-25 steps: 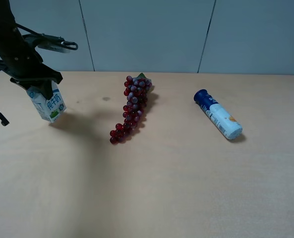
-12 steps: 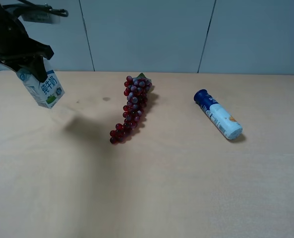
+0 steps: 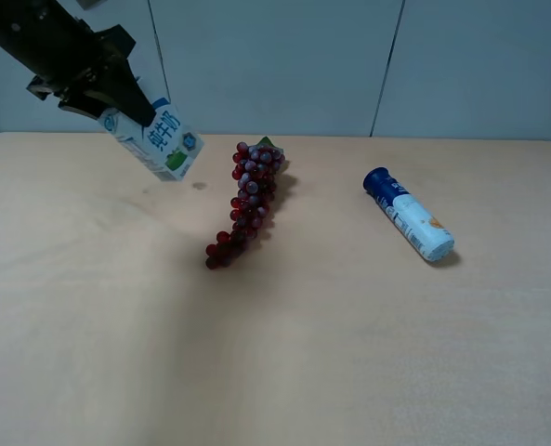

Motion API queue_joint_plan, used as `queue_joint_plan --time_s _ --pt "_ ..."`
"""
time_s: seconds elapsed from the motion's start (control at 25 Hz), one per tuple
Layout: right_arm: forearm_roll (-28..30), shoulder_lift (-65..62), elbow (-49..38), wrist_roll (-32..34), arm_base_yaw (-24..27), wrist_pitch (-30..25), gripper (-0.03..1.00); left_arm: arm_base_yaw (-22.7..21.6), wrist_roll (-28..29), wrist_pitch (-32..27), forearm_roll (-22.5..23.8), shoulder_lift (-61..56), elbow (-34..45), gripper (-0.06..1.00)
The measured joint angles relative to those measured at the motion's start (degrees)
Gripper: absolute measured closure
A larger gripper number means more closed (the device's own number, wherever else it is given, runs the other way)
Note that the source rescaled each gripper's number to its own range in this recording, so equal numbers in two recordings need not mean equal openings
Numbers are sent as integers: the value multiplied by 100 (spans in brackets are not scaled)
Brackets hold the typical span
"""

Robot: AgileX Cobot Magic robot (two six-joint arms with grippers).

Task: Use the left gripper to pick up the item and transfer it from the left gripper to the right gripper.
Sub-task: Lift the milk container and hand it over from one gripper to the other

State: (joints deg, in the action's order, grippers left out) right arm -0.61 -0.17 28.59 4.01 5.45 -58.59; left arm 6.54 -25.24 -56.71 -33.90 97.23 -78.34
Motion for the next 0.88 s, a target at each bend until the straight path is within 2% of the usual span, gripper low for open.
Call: queue_joint_plan --time_s 0.52,0.88 --pt "0 0 0 0 0 0 -3 0 -883 -745 -1133 0 0 94" --pt "0 0 0 0 0 0 -3 37 -1450 -951 -1798 0 0 94"
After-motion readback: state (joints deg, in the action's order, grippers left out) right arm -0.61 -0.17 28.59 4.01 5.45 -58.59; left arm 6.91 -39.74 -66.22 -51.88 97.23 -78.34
